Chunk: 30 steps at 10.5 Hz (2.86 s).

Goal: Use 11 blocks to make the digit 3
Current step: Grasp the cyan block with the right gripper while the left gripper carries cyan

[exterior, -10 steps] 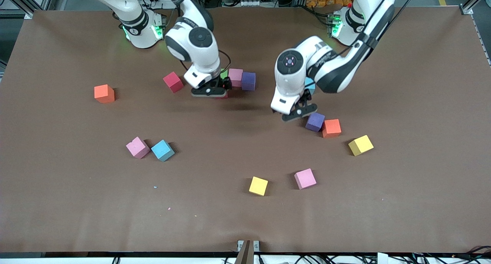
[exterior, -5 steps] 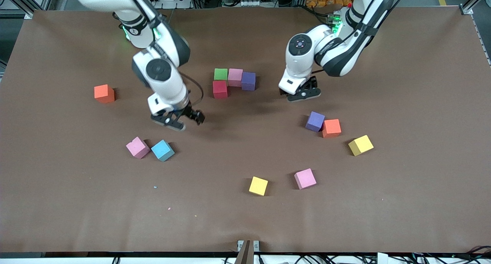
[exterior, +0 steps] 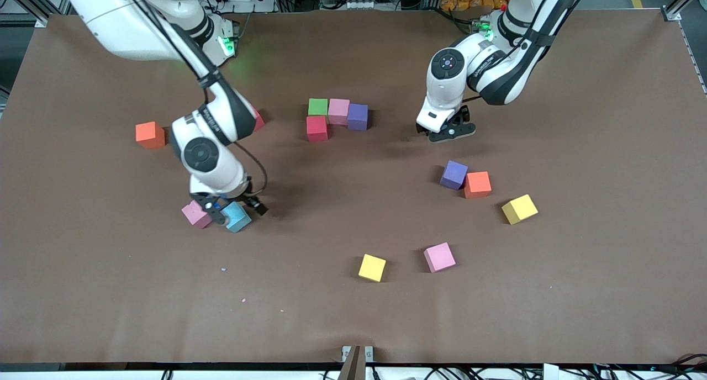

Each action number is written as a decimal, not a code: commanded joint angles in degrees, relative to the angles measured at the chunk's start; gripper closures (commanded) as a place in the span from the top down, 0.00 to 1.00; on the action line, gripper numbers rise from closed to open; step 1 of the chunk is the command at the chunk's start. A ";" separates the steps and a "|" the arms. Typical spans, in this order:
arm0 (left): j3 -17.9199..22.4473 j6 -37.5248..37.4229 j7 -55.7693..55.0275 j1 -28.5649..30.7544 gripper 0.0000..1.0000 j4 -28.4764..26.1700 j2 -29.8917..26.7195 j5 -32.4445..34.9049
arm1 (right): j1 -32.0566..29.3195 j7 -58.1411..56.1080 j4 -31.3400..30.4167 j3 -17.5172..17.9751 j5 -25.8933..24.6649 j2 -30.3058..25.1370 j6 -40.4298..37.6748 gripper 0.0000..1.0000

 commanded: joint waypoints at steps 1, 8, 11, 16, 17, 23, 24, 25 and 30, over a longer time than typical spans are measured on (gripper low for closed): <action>-1.04 5.21 1.77 1.18 1.00 -4.77 -2.36 -1.75 | -2.03 0.90 1.70 0.45 0.44 0.19 -1.61 1.00; -0.95 10.41 2.74 1.27 1.00 -7.86 -1.13 -1.75 | -2.91 0.81 3.81 0.36 0.27 4.58 3.30 1.00; -0.95 10.33 -0.50 1.09 0.16 -7.78 -0.87 -1.83 | -4.31 0.46 3.81 0.28 -0.44 5.46 3.93 1.00; -1.04 9.89 -12.10 0.57 0.00 -0.33 1.32 -4.88 | -5.11 0.29 4.42 0.54 -0.18 6.26 6.13 0.12; -0.95 9.54 -12.82 0.56 0.00 2.48 1.85 -8.22 | -3.97 -2.24 4.95 1.32 -0.17 6.25 6.12 0.09; -0.78 -6.19 -26.50 -0.58 0.00 23.68 9.15 -11.06 | 2.00 -15.96 7.33 14.32 0.00 4.41 -4.22 0.05; -0.78 -6.19 -31.06 -0.75 0.00 24.99 10.02 -11.06 | 3.84 -16.06 7.24 15.12 0.09 4.58 -5.73 0.07; -0.78 -6.28 -34.84 -0.84 0.00 26.05 10.47 -10.54 | 5.95 -16.06 7.06 15.22 0.00 4.76 -6.70 0.07; -0.51 -6.28 -45.32 -0.31 0.00 29.65 11.96 -10.80 | 8.78 -23.08 2.76 15.22 -1.22 4.94 -6.62 0.07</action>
